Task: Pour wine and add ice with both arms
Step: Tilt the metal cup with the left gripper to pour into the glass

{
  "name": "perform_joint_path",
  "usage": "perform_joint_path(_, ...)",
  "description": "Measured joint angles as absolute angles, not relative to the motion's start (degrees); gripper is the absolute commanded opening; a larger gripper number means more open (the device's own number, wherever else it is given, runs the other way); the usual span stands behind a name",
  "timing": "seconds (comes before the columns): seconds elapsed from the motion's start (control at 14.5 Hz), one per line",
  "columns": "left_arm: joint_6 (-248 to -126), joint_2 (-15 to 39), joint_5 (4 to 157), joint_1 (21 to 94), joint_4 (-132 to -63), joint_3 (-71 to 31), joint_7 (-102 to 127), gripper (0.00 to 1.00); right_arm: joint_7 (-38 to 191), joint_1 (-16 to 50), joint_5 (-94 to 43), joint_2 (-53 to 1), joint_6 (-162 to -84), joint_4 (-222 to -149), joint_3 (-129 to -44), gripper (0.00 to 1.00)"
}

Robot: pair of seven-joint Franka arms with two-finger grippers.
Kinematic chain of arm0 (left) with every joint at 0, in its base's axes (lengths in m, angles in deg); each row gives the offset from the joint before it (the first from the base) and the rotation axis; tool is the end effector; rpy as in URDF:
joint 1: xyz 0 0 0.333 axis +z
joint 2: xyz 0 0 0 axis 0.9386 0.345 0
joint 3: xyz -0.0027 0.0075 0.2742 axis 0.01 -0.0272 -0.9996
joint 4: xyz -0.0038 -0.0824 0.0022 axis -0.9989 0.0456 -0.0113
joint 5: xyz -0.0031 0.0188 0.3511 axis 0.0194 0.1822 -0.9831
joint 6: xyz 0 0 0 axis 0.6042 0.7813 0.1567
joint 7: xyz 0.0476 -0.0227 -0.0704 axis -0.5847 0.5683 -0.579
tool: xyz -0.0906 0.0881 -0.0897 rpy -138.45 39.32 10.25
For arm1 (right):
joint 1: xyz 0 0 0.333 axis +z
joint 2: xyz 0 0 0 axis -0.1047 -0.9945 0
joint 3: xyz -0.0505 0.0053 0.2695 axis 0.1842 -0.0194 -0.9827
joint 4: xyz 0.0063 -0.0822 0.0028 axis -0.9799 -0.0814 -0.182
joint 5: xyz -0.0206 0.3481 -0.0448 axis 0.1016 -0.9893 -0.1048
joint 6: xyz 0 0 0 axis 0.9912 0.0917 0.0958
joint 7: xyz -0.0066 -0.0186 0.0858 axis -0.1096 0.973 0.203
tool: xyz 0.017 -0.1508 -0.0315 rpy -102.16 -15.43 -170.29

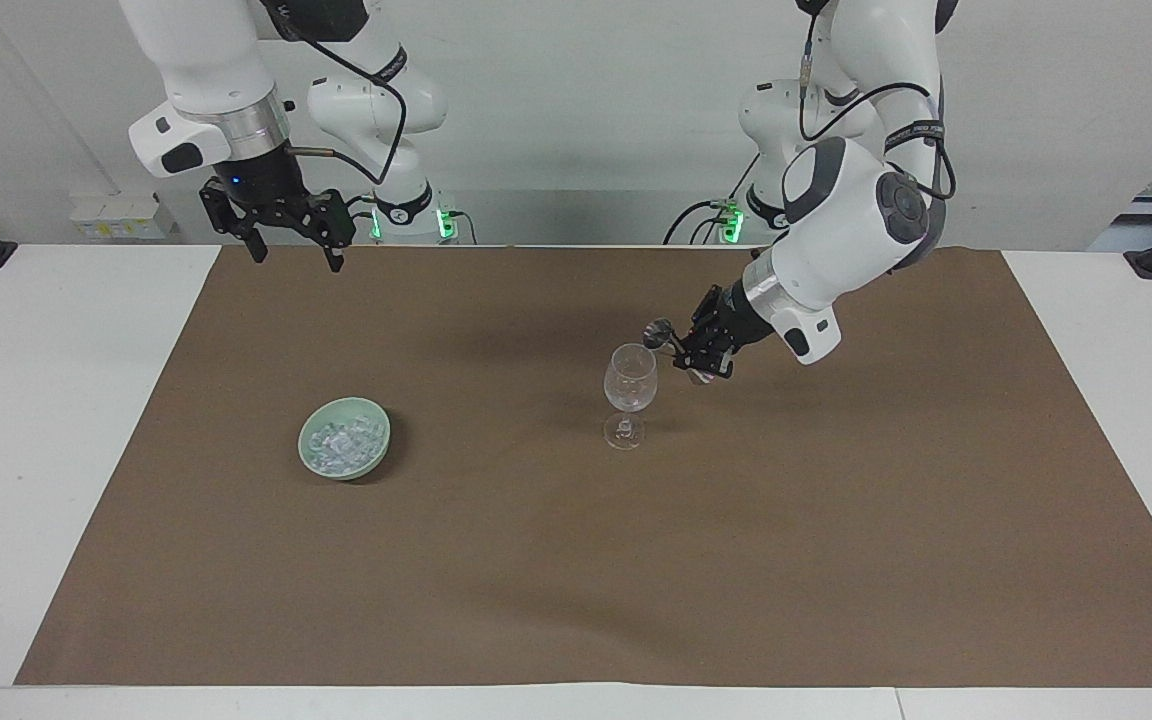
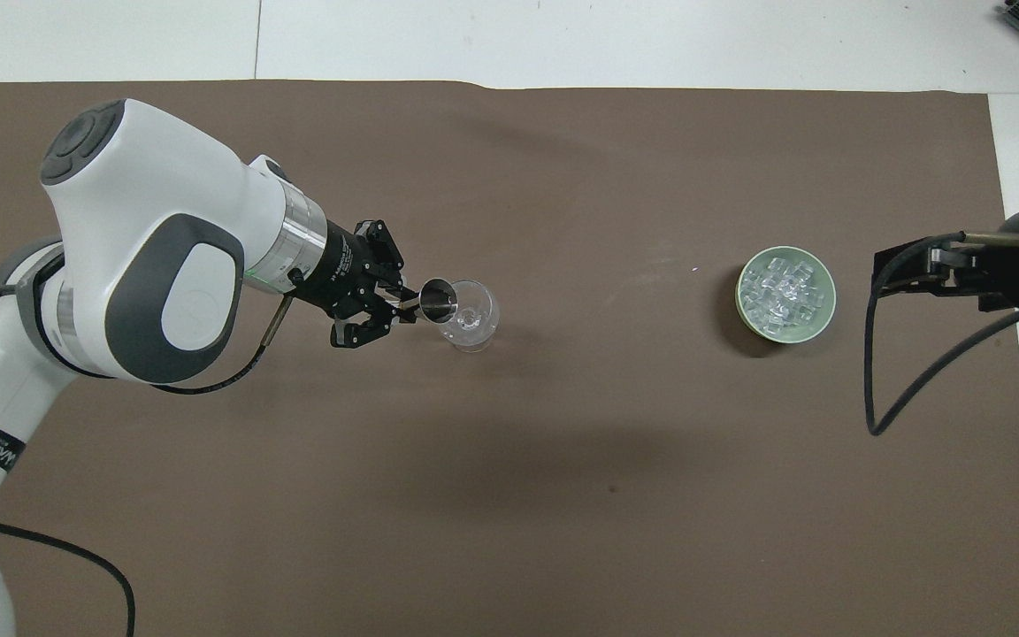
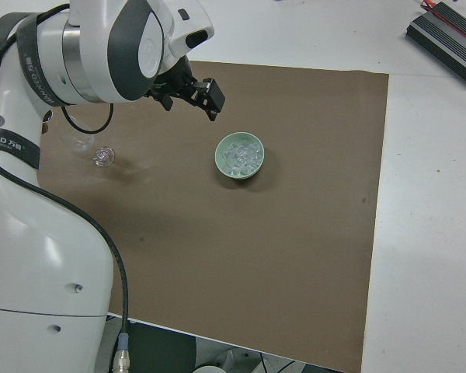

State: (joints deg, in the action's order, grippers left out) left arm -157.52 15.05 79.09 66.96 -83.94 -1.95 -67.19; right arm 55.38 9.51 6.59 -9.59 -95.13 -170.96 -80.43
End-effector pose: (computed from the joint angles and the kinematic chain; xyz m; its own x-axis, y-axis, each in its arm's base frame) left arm 0.5191 -0.2674 0.4112 0.1420 0.8805 -0.4523 0.9784 -0.1942 -0.0710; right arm 0.5066 0.0356 0.5506 0.9879 -0.1520 0.0306 -0.1527 -0.9880 0.0214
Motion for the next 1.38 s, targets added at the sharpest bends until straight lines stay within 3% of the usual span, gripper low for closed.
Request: perform_joint_path(1.38, -158.06, 15.46, 67.28, 67.05, -82.60, 1.54, -80.35, 0.00, 55.38, 9.51, 6.59, -9.59, -95.13, -170.96, -80.43, 1.00)
